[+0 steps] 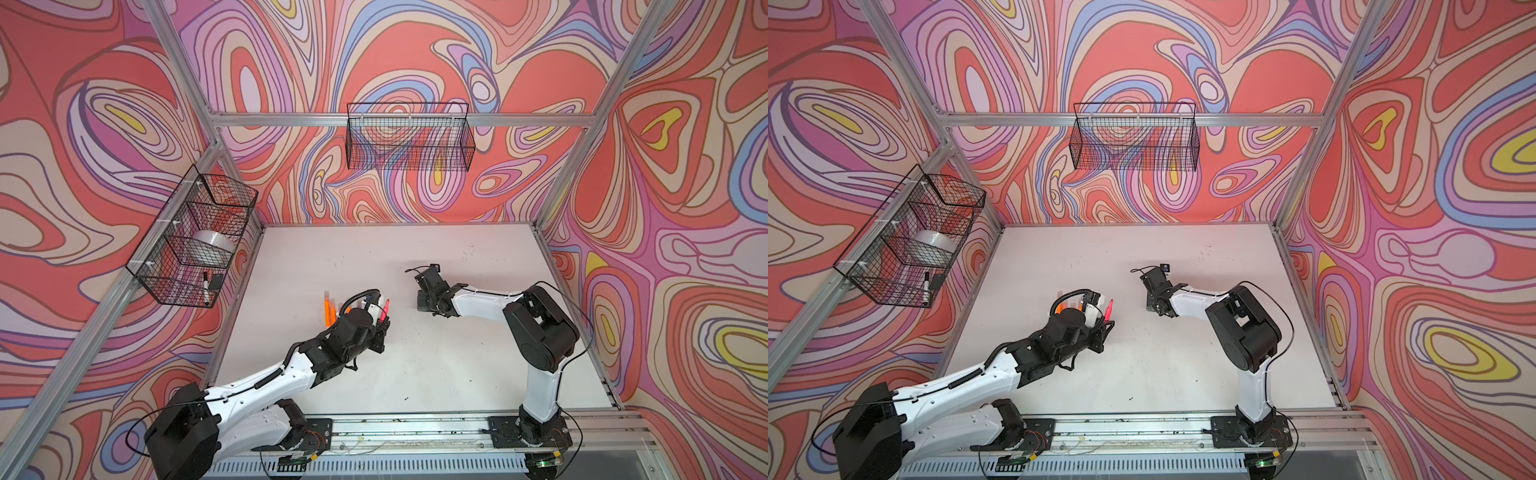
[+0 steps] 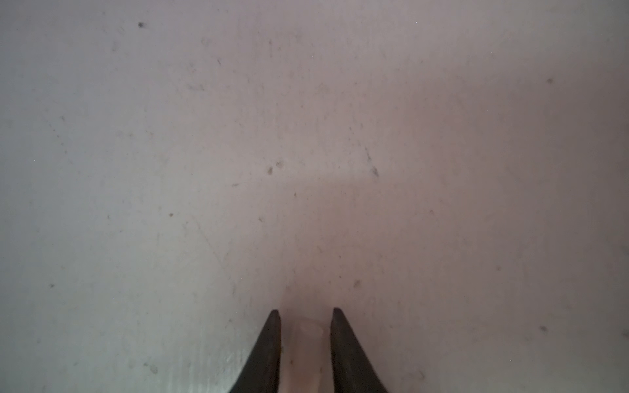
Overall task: Insert the pens into the pen caps
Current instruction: 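Lower the right gripper over the translucent pink cap and grasp it, then carry the pink cap above the pink highlighter tip with the right gripper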
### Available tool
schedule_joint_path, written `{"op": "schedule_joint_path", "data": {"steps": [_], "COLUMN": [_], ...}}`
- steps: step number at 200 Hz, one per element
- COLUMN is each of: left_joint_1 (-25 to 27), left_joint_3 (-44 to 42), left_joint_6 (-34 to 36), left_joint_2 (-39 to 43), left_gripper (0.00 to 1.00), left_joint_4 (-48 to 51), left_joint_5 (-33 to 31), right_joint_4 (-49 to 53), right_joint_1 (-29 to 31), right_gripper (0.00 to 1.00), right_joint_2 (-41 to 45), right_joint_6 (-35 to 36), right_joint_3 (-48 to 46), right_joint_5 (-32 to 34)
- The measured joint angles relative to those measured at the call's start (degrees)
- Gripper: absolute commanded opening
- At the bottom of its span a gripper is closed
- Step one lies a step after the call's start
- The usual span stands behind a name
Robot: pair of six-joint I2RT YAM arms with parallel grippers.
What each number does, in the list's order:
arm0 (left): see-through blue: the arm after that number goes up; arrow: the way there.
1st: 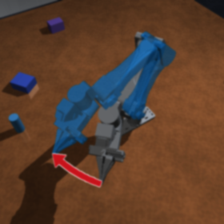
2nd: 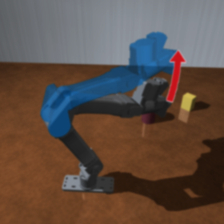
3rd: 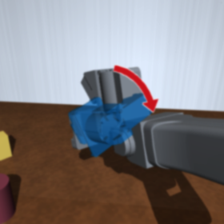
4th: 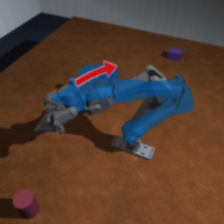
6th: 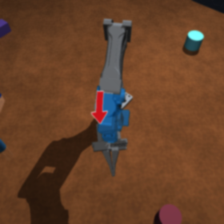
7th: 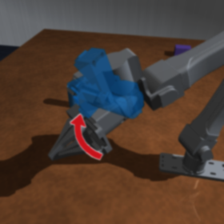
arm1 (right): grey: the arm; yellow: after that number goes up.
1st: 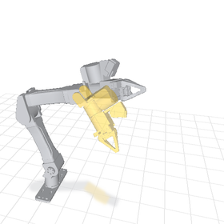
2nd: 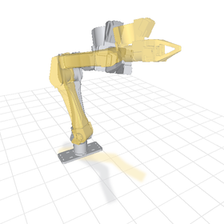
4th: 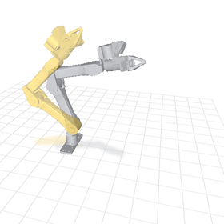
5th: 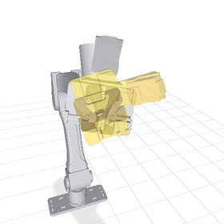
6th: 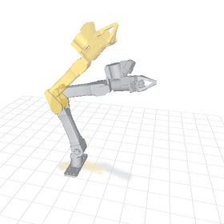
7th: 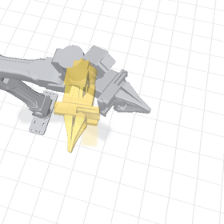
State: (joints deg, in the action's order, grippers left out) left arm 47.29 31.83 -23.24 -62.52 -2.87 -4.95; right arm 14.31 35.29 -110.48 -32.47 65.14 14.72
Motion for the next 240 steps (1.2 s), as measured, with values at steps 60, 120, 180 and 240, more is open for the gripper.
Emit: {"op": "schedule_joint_path", "data": {"steps": [60, 120, 180, 240], "left_joint_1": [0.0, 0.0, 0.0, 0.0], "left_joint_3": [0.09, 0.24, 0.24, -1.03], "left_joint_6": [-0.33, -0.57, -0.57, -0.5], "left_joint_2": [-0.7, -0.92, -0.9, 0.0], "left_gripper": [0.0, 0.0, 0.0, 0.0], "left_joint_4": [0.02, 0.02, -0.04, -5.99], "left_joint_5": [0.0, 0.02, 0.57, 8.55], "right_joint_4": [0.85, 1.2, -1.2, -17.14], "right_joint_1": [0.79, 1.14, 1.44, 1.44], "right_gripper": [0.21, 0.12, 0.02, 0.0], "right_joint_2": [-0.02, 0.0, 7.74, 35.17], "right_joint_6": [-0.17, -0.7, -2.36, -2.78], "right_joint_3": [0.15, 0.22, -7.76, -24.46], "right_joint_5": [0.92, 1.46, 0.59, -4.72]}}
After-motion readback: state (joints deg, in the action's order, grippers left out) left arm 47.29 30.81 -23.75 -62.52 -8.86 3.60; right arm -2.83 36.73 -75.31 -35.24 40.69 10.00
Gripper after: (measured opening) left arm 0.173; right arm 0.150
